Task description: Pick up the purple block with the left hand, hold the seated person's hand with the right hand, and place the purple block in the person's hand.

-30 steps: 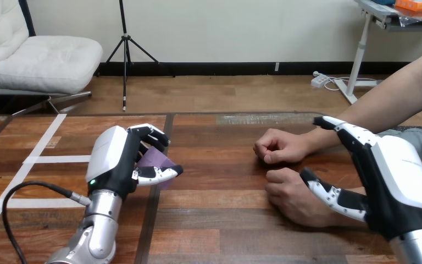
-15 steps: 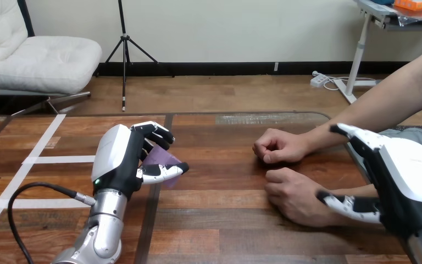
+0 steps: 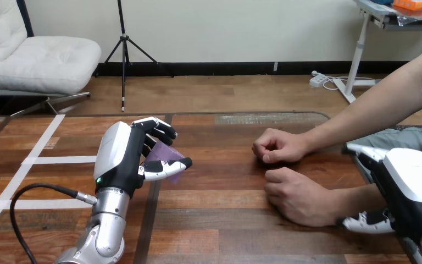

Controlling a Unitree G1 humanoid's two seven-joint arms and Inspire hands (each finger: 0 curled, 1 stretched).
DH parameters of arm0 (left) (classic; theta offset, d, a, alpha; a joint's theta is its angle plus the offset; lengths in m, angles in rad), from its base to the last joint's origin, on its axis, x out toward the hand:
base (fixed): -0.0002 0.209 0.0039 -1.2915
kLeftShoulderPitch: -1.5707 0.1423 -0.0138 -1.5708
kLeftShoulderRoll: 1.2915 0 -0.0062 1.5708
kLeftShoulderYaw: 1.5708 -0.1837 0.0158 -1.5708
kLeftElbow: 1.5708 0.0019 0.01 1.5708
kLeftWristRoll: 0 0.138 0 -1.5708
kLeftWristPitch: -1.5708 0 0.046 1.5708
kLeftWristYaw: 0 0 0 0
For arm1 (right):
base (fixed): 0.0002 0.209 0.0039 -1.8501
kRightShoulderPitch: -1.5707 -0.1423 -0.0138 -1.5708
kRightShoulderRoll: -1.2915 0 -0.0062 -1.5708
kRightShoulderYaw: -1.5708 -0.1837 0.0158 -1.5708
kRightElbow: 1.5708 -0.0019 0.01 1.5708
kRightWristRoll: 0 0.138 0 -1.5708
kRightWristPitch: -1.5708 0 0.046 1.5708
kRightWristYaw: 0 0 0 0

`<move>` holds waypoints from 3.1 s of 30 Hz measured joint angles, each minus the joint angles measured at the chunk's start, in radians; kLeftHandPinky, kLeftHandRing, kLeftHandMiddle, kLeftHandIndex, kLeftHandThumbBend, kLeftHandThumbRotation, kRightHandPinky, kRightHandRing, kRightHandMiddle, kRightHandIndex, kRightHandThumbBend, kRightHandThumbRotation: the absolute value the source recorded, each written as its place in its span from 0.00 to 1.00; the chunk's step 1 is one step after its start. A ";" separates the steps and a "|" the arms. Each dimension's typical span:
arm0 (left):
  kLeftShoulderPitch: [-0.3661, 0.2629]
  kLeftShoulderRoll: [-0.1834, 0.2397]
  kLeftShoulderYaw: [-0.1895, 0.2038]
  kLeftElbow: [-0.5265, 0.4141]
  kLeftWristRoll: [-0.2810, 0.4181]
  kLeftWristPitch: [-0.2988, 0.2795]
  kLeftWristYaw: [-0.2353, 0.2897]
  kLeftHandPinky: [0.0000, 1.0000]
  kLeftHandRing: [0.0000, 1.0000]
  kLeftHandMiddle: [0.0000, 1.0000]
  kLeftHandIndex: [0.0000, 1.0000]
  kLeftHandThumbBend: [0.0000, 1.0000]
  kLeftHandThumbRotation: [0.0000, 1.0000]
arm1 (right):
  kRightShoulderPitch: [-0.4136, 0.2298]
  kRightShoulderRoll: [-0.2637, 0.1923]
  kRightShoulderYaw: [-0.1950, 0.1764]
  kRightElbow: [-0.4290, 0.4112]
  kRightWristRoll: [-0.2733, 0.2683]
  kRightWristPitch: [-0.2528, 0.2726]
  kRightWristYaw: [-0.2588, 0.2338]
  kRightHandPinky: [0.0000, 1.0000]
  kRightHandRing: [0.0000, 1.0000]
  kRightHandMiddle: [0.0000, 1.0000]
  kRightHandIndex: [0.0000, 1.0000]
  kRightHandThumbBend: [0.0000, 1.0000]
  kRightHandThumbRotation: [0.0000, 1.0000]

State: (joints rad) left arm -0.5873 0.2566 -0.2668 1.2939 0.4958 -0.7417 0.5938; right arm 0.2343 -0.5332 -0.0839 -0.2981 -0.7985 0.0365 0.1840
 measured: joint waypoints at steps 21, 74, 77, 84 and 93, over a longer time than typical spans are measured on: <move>-0.001 -0.001 0.012 -0.008 0.000 -0.035 0.000 0.39 0.45 0.51 0.52 0.63 0.00 | -0.101 -0.092 0.050 0.000 -0.082 0.108 0.255 0.82 0.82 0.83 0.81 0.89 0.07; -0.003 0.000 0.012 -0.013 0.008 -0.051 0.001 0.39 0.45 0.51 0.52 0.64 0.00 | -0.400 -0.150 0.293 0.355 -0.236 0.050 0.348 0.84 0.82 0.83 0.82 0.86 0.15; -0.003 0.000 0.012 -0.013 0.008 -0.051 0.001 0.39 0.45 0.51 0.52 0.64 0.00 | -0.407 -0.151 0.300 0.367 -0.237 0.047 0.346 0.84 0.83 0.84 0.82 0.85 0.16; -0.003 0.000 0.012 -0.013 0.008 -0.051 0.001 0.40 0.46 0.52 0.53 0.64 0.00 | -0.429 -0.151 0.313 0.391 -0.237 0.047 0.345 0.82 0.82 0.83 0.82 0.84 0.17; -0.003 0.000 0.012 -0.013 0.008 -0.051 0.001 0.40 0.45 0.52 0.53 0.64 0.00 | -0.446 -0.152 0.323 0.425 -0.236 0.037 0.317 0.65 0.72 0.76 0.77 0.84 0.14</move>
State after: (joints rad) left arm -0.5906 0.2569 -0.2544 1.2809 0.5038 -0.7931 0.5950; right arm -0.2121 -0.6849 0.2387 0.1266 -1.0346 0.0737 0.5013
